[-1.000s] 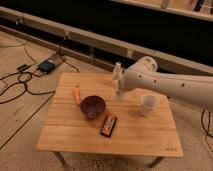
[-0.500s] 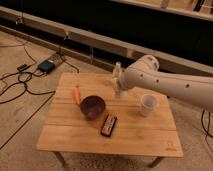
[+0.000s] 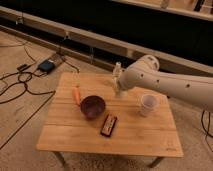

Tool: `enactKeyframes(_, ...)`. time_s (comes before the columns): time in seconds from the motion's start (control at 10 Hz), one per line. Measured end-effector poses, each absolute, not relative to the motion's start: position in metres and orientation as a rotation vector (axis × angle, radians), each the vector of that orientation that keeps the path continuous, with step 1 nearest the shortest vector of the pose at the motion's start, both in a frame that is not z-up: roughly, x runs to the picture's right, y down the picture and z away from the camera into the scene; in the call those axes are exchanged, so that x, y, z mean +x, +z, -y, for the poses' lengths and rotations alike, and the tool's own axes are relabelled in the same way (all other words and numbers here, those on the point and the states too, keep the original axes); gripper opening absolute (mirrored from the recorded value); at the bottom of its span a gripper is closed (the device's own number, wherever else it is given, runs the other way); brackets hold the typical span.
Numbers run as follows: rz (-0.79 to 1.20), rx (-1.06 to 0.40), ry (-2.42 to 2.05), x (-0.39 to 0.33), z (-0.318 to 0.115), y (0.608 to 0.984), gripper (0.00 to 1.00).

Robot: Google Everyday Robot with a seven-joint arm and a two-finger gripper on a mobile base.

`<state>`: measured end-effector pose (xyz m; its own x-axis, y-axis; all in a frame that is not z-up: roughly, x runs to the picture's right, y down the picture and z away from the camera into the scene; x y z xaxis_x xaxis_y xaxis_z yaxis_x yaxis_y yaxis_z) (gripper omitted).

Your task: Place the eraser in the ceramic cup

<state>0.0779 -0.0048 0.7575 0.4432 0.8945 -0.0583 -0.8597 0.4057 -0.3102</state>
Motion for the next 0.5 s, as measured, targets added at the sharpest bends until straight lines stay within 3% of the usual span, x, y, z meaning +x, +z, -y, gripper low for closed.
enactKeyframes(0.5, 0.303, -0.261, 1.127, 0.109, 0.015, 0.784, 0.00)
